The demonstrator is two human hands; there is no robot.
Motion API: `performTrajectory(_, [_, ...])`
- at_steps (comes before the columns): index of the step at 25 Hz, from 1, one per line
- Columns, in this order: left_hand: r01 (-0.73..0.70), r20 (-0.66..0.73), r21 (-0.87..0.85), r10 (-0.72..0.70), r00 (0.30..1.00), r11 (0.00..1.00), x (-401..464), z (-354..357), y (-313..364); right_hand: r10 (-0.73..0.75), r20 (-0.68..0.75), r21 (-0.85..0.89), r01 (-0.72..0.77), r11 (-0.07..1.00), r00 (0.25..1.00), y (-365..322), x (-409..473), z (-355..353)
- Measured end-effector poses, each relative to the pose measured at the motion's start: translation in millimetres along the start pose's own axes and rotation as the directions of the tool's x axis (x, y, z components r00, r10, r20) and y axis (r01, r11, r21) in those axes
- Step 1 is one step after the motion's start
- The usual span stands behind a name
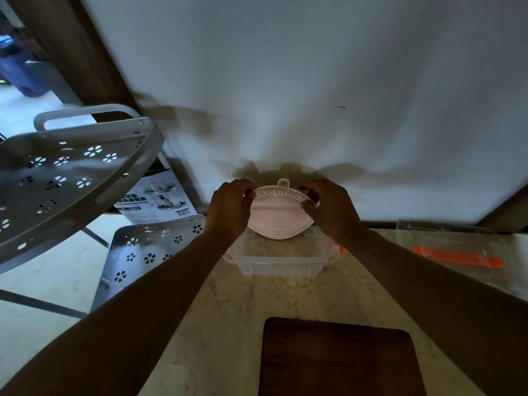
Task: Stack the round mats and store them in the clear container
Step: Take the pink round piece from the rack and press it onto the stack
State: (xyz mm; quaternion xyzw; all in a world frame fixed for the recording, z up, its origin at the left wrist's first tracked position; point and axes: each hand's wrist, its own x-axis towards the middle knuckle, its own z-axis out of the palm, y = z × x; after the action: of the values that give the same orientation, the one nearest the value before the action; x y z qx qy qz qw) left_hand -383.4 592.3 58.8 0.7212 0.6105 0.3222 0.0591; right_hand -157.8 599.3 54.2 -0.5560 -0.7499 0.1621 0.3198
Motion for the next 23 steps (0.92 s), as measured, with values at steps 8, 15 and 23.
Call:
performTrajectory(8, [-0.094,0.132,0.135,0.076,0.988,0.986,-5,10,-13,-0.037,-0.009,-0.130,0.035,0.991,0.999,1,0,5])
performTrajectory(15, [-0.024,0.105,0.075,0.016,0.994,0.997,2,14,-13,0.011,-0.050,-0.215,-0.022,0.976,0.999,2,-2,11])
performTrajectory(23, [-0.008,0.026,0.084,0.006,1.000,0.996,-10,3,-6,-0.111,0.007,-0.196,0.110,0.974,0.994,-1,-5,-3])
